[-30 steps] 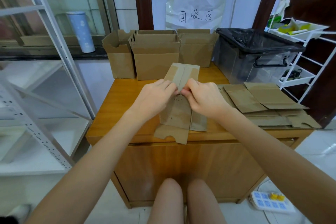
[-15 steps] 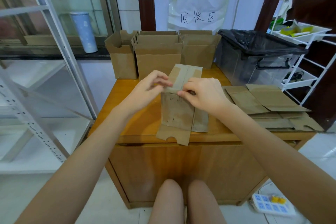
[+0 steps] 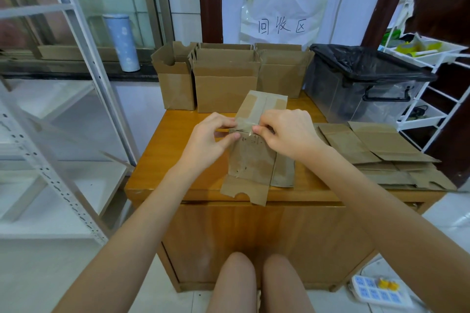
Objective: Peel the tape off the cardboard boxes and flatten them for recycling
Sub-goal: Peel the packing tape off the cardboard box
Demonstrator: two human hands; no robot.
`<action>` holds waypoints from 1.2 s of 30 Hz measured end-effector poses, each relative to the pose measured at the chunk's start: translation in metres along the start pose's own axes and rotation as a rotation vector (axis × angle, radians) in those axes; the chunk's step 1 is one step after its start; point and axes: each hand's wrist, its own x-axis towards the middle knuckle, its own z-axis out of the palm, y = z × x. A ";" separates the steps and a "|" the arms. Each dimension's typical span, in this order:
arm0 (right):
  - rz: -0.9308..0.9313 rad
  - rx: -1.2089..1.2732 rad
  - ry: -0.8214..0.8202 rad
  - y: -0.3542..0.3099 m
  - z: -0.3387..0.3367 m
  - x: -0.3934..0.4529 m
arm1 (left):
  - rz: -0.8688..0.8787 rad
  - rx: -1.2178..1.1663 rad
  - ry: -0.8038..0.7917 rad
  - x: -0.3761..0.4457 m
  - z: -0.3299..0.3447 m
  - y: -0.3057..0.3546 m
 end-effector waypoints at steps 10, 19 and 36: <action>0.000 0.033 0.014 0.002 0.000 -0.003 | 0.266 0.426 -0.054 0.002 -0.003 0.007; -0.028 0.002 0.012 0.001 0.001 -0.001 | 0.361 0.619 -0.226 0.011 -0.013 0.013; -0.043 0.031 0.022 0.005 -0.001 0.000 | -0.172 0.082 -0.252 -0.001 -0.018 0.007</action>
